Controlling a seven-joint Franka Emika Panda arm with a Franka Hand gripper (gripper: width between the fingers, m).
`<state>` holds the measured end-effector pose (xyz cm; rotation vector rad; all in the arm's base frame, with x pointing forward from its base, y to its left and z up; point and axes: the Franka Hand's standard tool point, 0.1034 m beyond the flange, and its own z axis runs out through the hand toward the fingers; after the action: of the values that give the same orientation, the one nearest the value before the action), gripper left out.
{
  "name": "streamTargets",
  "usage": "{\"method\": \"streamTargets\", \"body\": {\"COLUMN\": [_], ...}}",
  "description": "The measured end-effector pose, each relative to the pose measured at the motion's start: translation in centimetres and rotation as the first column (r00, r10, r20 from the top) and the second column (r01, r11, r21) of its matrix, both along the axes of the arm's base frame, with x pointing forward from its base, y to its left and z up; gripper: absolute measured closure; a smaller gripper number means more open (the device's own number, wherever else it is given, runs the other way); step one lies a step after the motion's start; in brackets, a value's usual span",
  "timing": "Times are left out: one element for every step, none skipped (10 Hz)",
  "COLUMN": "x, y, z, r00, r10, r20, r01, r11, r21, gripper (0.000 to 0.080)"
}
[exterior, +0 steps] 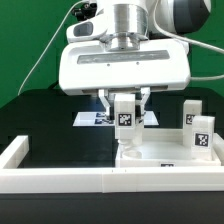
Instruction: Assemble square table
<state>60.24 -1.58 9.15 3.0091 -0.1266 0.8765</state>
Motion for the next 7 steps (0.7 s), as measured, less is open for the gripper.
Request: {"method": "streamTargets", "body": {"x": [-0.53,-0.64,-0.76,-0.8,-0.77,-0.75,-0.82], "y": [0.55,0.7,0.76,0.88,0.91,0.88,0.76], "z": [-0.44,-0.68,-0.97,-1.1,-1.14,-1.18,-1.44], "r00": [1.0,1.0,1.0,1.0,1.0,1.0,1.0], "r10": [0.002,0.004,0.005,0.007,0.008,0.007,0.004], "r20": [-0.008,-0.009,-0.014,-0.016,-0.015,-0.012,-0.011], "r01": [-0.002,-0.004,-0.005,-0.007,-0.008,-0.007,-0.005], "r11": [1.0,1.0,1.0,1.0,1.0,1.0,1.0], "r21": [0.002,0.0,0.001,0.001,0.0,-0.002,-0.005], "gripper": [0.0512,0.0512,0.0512,0.0512,0.0512,0.0512,0.0512]}}
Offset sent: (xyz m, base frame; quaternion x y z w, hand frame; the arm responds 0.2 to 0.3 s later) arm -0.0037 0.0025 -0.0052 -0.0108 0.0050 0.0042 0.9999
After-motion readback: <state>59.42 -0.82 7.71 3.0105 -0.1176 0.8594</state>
